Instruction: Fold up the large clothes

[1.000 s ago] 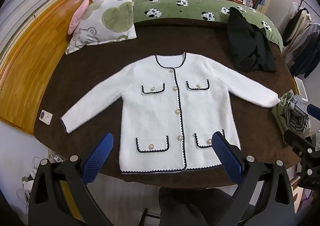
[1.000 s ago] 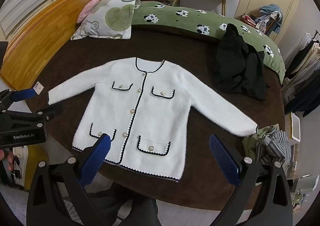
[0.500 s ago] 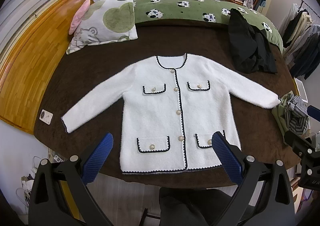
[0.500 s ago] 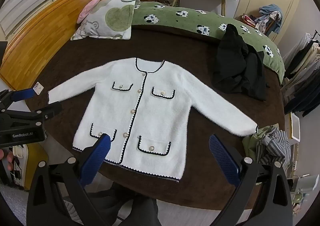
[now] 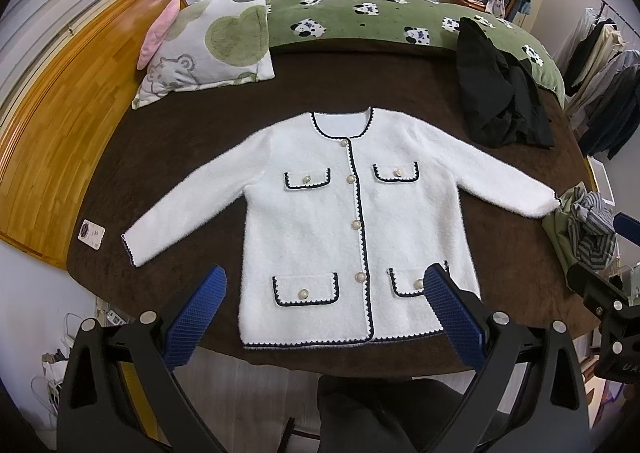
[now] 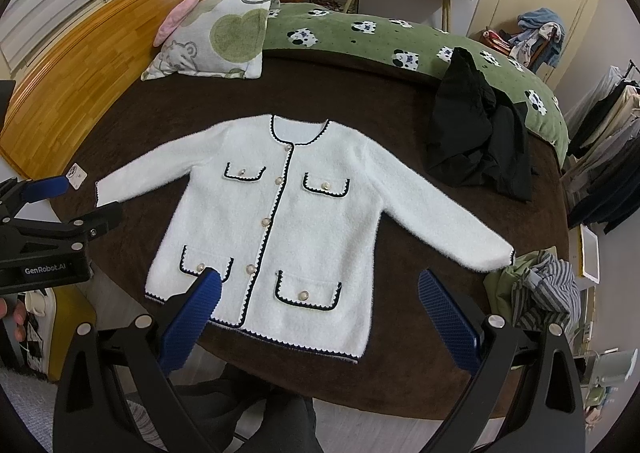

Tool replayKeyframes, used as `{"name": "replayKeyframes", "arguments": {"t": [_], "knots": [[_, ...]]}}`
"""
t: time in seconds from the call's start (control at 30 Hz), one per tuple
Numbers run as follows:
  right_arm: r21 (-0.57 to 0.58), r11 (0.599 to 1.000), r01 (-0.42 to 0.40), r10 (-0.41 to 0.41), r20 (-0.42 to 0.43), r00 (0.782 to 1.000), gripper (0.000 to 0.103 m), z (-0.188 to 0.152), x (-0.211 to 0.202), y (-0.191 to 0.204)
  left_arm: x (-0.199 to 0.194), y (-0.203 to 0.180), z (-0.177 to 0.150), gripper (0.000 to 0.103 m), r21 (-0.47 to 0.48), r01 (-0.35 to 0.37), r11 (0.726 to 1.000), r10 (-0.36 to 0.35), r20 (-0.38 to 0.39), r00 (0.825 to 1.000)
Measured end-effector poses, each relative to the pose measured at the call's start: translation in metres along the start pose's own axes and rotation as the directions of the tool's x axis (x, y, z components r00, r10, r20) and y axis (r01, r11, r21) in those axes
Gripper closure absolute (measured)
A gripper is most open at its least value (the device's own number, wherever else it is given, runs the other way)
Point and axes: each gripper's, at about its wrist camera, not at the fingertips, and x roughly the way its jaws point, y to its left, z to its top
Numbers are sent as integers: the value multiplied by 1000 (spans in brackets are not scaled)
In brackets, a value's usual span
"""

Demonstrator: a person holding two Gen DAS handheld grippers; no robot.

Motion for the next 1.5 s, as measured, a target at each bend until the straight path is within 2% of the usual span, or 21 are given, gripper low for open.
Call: {"name": "replayKeyframes", "arguments": {"t": [1.5], "knots": [[3,1000,2,-2,-2,1000,6,0,2,-3,-1,0,1,6,0,-4,1000,4,-1,1000]]}}
